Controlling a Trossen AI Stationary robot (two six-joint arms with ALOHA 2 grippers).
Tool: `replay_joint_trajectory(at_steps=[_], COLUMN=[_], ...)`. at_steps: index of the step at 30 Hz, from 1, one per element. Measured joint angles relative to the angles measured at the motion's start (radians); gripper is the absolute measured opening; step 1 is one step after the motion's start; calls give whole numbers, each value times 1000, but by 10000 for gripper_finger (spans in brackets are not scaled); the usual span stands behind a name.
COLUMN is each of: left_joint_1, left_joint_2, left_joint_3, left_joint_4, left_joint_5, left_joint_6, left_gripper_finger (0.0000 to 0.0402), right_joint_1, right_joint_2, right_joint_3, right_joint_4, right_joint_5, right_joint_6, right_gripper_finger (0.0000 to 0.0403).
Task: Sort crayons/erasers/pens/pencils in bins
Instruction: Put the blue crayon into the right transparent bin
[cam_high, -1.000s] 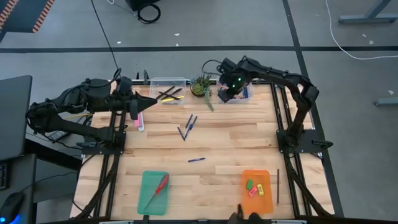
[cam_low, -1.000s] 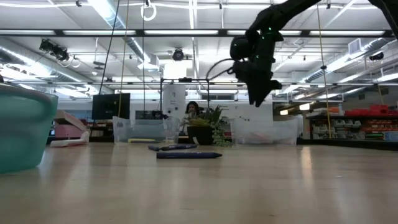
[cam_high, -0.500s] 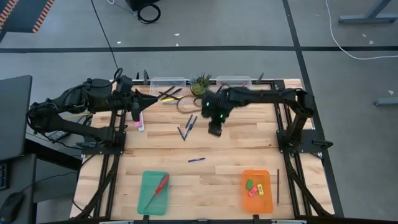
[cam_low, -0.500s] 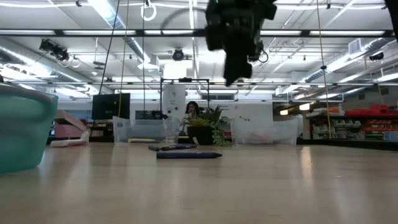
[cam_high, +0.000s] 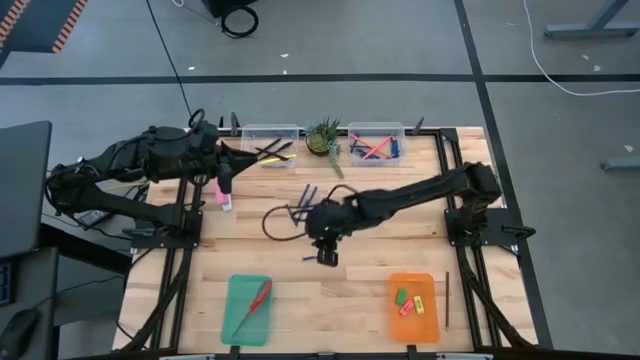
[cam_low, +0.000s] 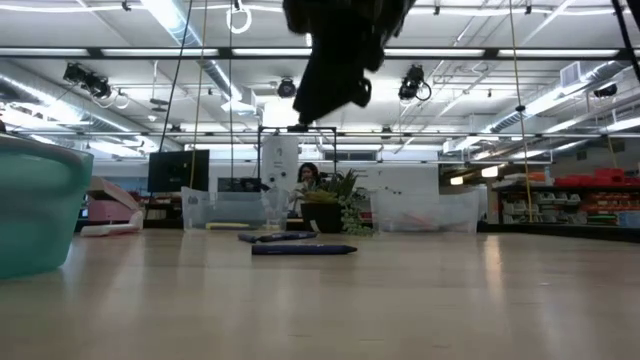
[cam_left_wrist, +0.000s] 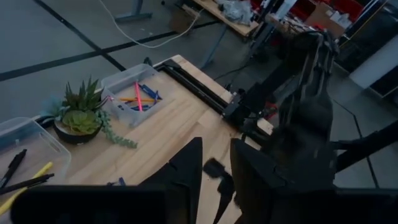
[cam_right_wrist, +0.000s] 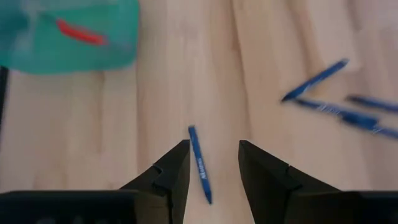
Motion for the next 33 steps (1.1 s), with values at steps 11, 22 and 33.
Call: replay_joint_trajectory(at_steps=[11, 22, 33], left_joint_1=[0, 0, 0], left_joint_2=[0, 0, -1], left_joint_3=[0, 0, 0], left_joint_4=[-49, -62, -78], left_joint_5=[15, 18, 19], left_joint_6=[20, 17, 17], left_gripper_finger=[100, 102, 103], right_joint_1=[18, 27, 26], right_joint_2=[153, 210, 239], right_joint_3=[-1, -1, -2], right_joint_4=[-5, -32, -26], right_joint_5=[-55, -61, -54], right_joint_6=[10, -40, -77], right_gripper_finger=[143, 143, 143])
